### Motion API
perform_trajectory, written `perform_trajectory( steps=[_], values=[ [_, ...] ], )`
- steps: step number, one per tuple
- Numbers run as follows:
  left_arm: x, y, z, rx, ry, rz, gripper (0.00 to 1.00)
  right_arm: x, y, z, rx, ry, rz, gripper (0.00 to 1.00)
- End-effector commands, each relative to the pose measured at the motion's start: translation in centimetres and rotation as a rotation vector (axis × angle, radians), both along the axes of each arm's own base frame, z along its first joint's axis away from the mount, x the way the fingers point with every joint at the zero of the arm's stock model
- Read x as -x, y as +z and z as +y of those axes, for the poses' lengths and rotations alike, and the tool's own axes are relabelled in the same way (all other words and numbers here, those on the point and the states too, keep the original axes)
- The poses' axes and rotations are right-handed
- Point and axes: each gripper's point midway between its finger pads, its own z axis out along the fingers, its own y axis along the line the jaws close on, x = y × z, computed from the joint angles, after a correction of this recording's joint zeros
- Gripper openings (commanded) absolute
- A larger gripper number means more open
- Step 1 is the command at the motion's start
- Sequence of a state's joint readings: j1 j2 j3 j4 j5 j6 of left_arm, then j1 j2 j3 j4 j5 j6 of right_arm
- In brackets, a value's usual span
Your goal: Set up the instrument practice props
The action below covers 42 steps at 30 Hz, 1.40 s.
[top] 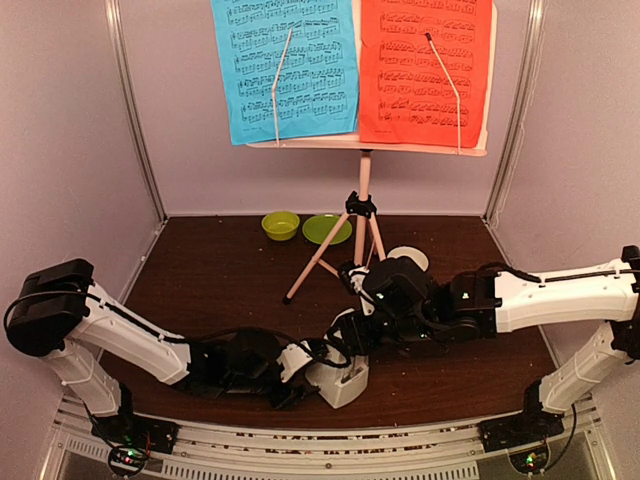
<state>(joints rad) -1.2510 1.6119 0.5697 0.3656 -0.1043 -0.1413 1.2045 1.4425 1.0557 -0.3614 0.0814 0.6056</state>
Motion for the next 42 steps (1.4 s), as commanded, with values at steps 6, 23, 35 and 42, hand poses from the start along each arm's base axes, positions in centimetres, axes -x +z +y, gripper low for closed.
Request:
perform_trajectory(
  steps=[6,23,35,42],
  values=[
    [0.1,2.3,-1.2,0.081,-0.006,-0.009,0.62,-0.4,3.1,0.5,-0.121,-0.021,-0.028,0.17],
    [0.1,2.9,-1.0,0.099,-0.009,-0.019,0.62,-0.8,3.9,0.4,-0.132,-0.051,-0.039,0.16],
    [0.8,1.7,-0.8,0.088,-0.038,0.006,0.59,-0.9,4.3,0.2,-0.134,-0.062,-0.044,0.16],
    [0.9,1.5,-0.9,0.08,-0.043,0.011,0.54,-0.9,4.3,0.1,-0.132,-0.062,-0.043,0.15]
  ],
)
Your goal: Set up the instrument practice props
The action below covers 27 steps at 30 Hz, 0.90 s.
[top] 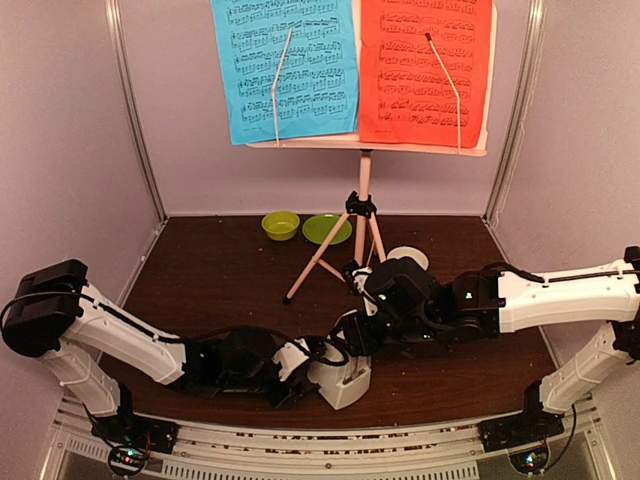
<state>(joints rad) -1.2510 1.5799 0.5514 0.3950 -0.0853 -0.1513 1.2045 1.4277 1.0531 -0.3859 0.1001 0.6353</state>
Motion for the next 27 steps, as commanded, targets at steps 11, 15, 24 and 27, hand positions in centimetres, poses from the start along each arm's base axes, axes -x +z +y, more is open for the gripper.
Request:
perform_trajectory(
  steps=[11,15,24,27],
  values=[
    [0.5,0.6,-0.9,0.028,-0.037,0.0,0.64,-0.8,4.3,0.7,-0.14,-0.029,-0.058,0.15],
    [0.3,0.0,-1.0,0.004,-0.03,-0.001,0.71,-0.8,4.3,0.7,-0.142,-0.031,-0.057,0.15],
    [0.1,-0.3,-1.5,0.001,-0.029,-0.001,0.6,-0.7,4.3,0.5,-0.137,-0.031,-0.061,0.15],
    [0.1,-0.4,-1.4,-0.002,-0.032,-0.003,0.59,-0.8,4.3,0.6,-0.137,-0.031,-0.062,0.15]
  ],
)
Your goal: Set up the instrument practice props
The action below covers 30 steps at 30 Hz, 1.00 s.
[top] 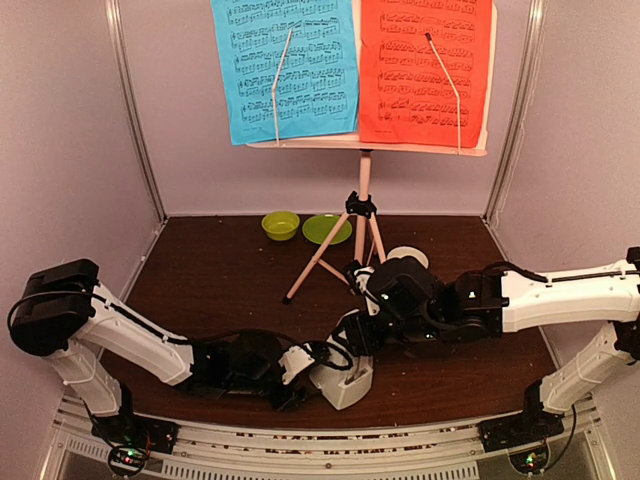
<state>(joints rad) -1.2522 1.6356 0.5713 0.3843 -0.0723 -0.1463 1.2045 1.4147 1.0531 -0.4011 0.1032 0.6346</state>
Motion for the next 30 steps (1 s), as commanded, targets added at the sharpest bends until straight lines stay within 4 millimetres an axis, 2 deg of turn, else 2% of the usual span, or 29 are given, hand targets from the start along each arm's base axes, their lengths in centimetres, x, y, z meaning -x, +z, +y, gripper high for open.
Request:
perform_trajectory(
  steps=[1,9,12,15,23,30],
  values=[
    [-0.1,1.2,-1.2,0.04,-0.018,-0.022,0.58,-0.9,4.0,0.9,-0.139,-0.029,-0.06,0.15],
    [-0.2,1.7,-1.4,0.051,-0.018,-0.026,0.57,-0.9,4.0,1.1,-0.14,-0.027,-0.06,0.15],
    [0.1,2.0,-1.7,0.063,-0.037,-0.019,0.68,-0.9,3.9,1.2,-0.142,-0.027,-0.059,0.15],
    [0.1,2.3,-1.9,0.076,-0.035,-0.02,0.7,-0.9,4.0,1.3,-0.145,-0.027,-0.058,0.15],
    [0.0,2.2,-2.0,0.076,-0.03,-0.017,0.6,-0.9,3.9,1.2,-0.139,-0.026,-0.055,0.15],
    [0.0,2.0,-1.8,0.066,-0.034,-0.02,0.57,-0.9,4.0,1.3,-0.145,-0.027,-0.056,0.15]
  ],
)
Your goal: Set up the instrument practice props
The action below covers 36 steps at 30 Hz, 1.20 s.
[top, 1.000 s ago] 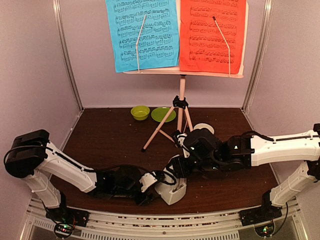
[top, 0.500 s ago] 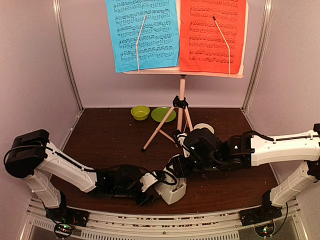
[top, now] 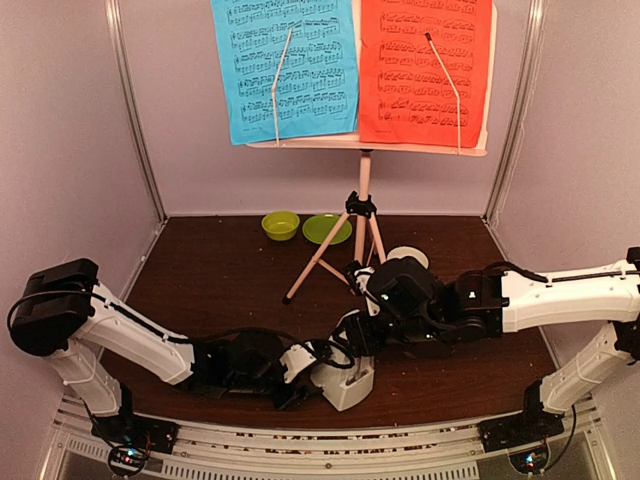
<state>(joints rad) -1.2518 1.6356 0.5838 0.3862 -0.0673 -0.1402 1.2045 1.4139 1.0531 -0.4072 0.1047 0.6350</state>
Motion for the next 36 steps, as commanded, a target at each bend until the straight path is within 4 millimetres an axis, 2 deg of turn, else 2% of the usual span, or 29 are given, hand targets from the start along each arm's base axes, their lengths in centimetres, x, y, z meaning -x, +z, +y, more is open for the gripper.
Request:
perform_trajectory(
  steps=[1,3,7,13,16,20,25,29,33,36],
  values=[
    [0.1,1.5,-1.3,0.051,-0.026,-0.013,0.57,-0.9,4.0,1.5,-0.15,-0.025,-0.057,0.15],
    [0.1,1.6,-1.3,0.052,-0.027,-0.015,0.59,-1.0,4.0,1.5,-0.151,-0.026,-0.056,0.15],
    [-0.5,2.7,-0.7,0.075,0.015,-0.035,0.79,-1.4,4.5,1.3,-0.15,-0.057,-0.067,0.15],
    [-3.3,6.7,3.0,0.114,0.243,-0.11,0.92,-2.7,6.1,-0.2,-0.119,-0.264,-0.117,0.14],
    [-4.7,8.6,4.8,0.155,0.377,-0.131,0.96,-2.6,6.0,-0.3,-0.112,-0.339,-0.118,0.16],
    [-6.2,10.5,7.5,0.191,0.558,-0.147,0.98,-1.9,5.2,0.4,-0.116,-0.398,-0.089,0.18],
    [-7.0,12.4,10.4,0.254,0.712,-0.141,0.98,-1.3,4.2,1.3,-0.077,-0.502,-0.049,0.22],
    [-6.8,12.5,11.5,0.266,0.738,-0.119,0.98,-0.9,2.6,2.3,-0.001,-0.592,-0.026,0.22],
    [-6.4,12.3,12.5,0.261,0.751,-0.099,0.98,-0.7,3.0,3.5,0.079,-0.638,-0.073,0.32],
    [-6.2,12.3,13.3,0.283,0.762,-0.094,0.98,-0.8,2.9,3.5,0.122,-0.682,-0.106,0.34]
  ],
)
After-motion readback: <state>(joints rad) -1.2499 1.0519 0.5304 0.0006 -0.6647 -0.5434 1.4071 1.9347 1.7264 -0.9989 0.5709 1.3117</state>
